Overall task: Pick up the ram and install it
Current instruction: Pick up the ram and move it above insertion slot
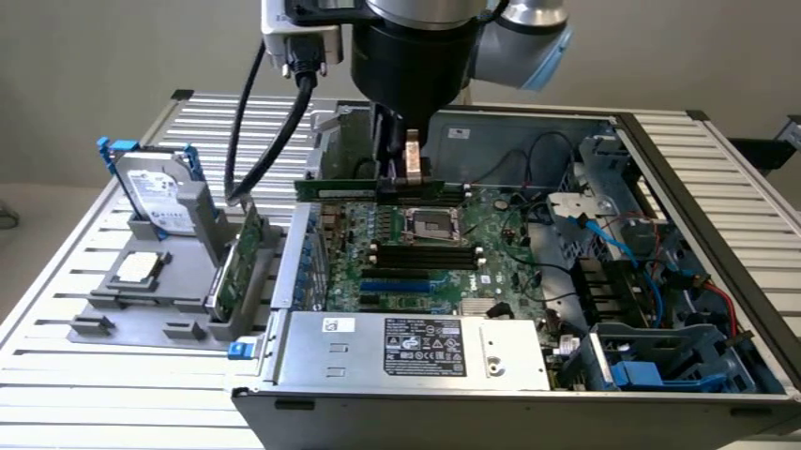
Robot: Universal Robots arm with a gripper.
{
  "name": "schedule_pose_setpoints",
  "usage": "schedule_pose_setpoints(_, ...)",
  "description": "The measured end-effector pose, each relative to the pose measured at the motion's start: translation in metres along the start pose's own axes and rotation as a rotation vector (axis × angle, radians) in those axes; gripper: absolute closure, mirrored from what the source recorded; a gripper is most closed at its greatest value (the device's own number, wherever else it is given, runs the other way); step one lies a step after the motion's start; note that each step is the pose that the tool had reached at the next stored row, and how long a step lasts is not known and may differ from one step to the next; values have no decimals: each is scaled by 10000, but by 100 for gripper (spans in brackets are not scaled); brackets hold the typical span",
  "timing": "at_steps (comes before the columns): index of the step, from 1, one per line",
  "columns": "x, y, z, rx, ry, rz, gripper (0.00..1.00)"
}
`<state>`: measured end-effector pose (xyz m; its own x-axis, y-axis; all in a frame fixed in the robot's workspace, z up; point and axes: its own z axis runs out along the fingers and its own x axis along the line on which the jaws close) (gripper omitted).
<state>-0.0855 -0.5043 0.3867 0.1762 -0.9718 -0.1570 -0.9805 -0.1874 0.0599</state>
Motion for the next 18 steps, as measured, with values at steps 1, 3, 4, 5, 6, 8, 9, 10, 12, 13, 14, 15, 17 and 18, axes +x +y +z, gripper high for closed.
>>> schedule_pose_setpoints(1, -3, -34, 8, 8, 2, -1, 86)
schedule_pose_setpoints(3, -9, -112, 23, 28, 5, -4, 86)
schedule_pose_setpoints(4, -12, -149, 30, 38, 6, -5, 86)
schedule_pose_setpoints(5, -15, -187, 37, 45, 8, -6, 86)
schedule_pose_setpoints(6, -19, -224, 45, 50, 9, -7, 86)
schedule_pose_setpoints(8, -42, -291, 63, 53, 10, -7, 86)
schedule_pose_setpoints(9, -67, -319, 74, 53, 11, -8, 86)
schedule_pose_setpoints(10, -104, -340, 88, 55, 10, -7, 86)
schedule_pose_setpoints(12, -187, -379, 119, 55, 13, -8, 86)
schedule_pose_setpoints(13, -229, -396, 135, 55, 13, -8, 86)
schedule_pose_setpoints(14, -264, -413, 148, 54, 15, -7, 86)
schedule_pose_setpoints(15, -287, -431, 158, 54, 15, -9, 86)
schedule_pose_setpoints(17, -328, -465, 174, 55, 16, -8, 86)
schedule_pose_setpoints(18, -345, -483, 181, 55, 16, -8, 86)
